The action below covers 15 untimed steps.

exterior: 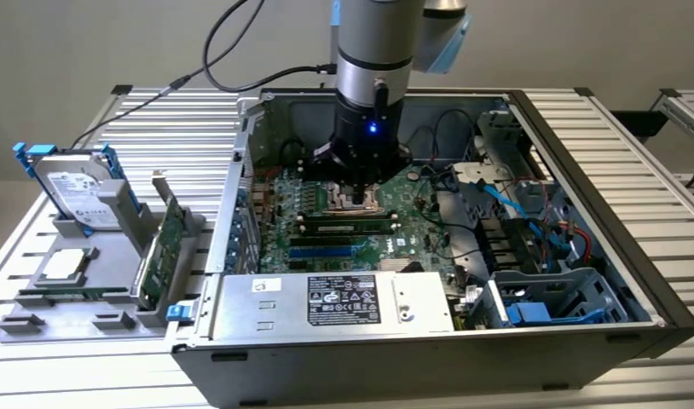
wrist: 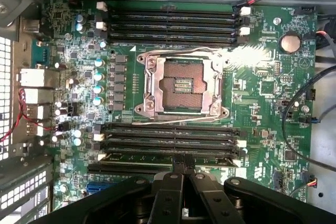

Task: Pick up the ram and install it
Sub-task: 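Press down the ram until it locks into place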

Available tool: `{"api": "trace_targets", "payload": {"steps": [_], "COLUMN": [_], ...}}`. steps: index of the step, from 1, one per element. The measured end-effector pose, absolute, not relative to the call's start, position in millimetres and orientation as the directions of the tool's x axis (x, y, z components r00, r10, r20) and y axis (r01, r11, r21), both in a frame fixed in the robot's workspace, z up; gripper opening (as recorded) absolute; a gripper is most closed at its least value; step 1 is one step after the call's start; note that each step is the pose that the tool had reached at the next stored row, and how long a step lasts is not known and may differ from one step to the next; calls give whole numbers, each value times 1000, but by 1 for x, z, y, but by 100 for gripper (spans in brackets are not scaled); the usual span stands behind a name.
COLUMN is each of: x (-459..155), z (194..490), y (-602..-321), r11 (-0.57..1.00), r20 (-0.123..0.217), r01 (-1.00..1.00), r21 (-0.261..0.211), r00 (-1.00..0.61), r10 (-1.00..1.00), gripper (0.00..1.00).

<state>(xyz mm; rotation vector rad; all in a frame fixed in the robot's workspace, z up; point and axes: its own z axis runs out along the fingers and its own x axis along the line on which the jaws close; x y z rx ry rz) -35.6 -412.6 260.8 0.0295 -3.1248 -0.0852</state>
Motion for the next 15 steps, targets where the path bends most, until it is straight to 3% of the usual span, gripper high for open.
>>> {"api": "trace_targets", "payload": {"steps": [15], "x": [-46], "z": [261], "y": [-429], "r11": [998], "r20": [15], "r01": [-19], "r21": [55], "r00": [-1000], "r10": [-19], "gripper": [11]}}
